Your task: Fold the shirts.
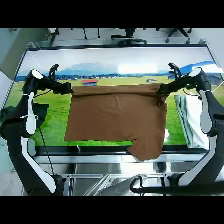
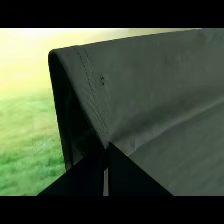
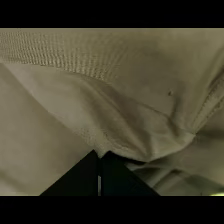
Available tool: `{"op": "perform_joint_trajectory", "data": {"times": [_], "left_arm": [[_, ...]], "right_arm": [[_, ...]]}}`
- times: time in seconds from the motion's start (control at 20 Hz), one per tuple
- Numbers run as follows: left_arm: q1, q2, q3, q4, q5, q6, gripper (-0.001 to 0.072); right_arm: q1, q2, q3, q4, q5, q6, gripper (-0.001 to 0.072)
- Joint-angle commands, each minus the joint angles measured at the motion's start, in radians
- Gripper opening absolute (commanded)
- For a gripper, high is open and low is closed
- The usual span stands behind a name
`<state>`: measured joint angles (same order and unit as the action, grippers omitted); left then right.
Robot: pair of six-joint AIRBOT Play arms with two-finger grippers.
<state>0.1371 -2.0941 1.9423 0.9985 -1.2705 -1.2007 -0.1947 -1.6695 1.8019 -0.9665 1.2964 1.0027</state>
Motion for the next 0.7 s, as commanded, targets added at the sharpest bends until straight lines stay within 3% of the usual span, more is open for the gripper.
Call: {"op": "perform_joint_trajectory", "data": {"times": [0.0, 0.3, 0.35, 0.4, 0.45, 0.5, 0.65], "left_arm": [[0.013, -0.004, 0.007, 0.031, -0.016, -0.011, 0.0015], [0.001, -0.005, 0.007, 0.028, 0.044, -0.004, 0.0018], [0.000, -0.004, 0.007, 0.028, 0.043, -0.005, 0.0024], [0.000, -0.003, 0.007, 0.027, 0.040, -0.006, 0.0097], [0.001, -0.003, 0.014, 0.027, 0.028, -0.006, 0.0497], [0.006, -0.003, 0.033, 0.029, 0.006, -0.021, 0.0687], [0.037, 0.000, 0.138, 0.029, -0.131, -0.090, 0.0689]], "right_arm": [[0.002, 0.000, -0.033, -0.078, 0.038, 0.041, 0.0015], [0.030, 0.004, -0.033, -0.061, 0.049, 0.045, 0.0032], [0.039, 0.009, -0.033, -0.062, 0.048, 0.045, 0.0129], [0.042, 0.019, -0.033, -0.062, 0.050, 0.046, 0.0215], [0.045, 0.036, -0.030, -0.063, 0.059, 0.050, 0.0291], [0.044, 0.061, -0.026, -0.066, 0.068, 0.065, 0.0303], [0.024, 0.189, -0.025, -0.098, 0.085, 0.116, 0.0331]]}}
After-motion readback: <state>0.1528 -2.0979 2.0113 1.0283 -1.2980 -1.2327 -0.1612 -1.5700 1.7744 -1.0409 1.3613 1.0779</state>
